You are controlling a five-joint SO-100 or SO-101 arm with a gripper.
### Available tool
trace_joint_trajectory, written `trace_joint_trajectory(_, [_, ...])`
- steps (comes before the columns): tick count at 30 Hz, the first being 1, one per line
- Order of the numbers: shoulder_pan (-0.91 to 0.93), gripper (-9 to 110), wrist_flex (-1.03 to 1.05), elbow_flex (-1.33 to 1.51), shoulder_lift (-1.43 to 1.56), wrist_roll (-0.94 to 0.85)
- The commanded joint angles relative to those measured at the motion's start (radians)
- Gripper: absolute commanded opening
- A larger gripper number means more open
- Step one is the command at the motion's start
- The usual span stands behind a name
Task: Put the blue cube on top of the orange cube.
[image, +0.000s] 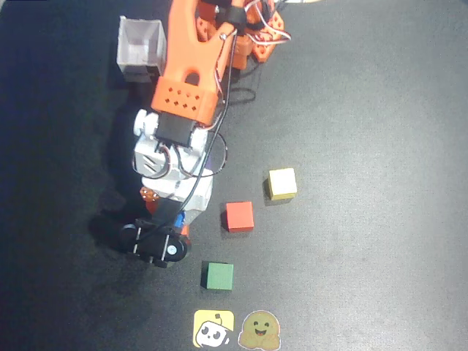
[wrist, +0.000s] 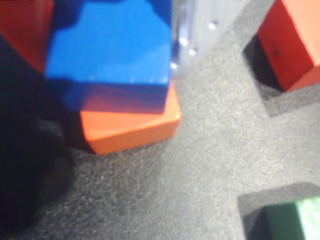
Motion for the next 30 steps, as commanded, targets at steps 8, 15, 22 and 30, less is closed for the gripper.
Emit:
trace_joint_trajectory(8, [-0.002,20,-0.034,0.002,0.014,-0.002])
trace_joint_trajectory(15, [-0.005,22,-0.043,0.002,0.023,-0.003])
trace_joint_trajectory(22, [-0.009,22,-0.044,0.012,0.072,0.0])
trace_joint_trajectory(30, [-0.017,22,-0.044,0.067,0.187,-0.012])
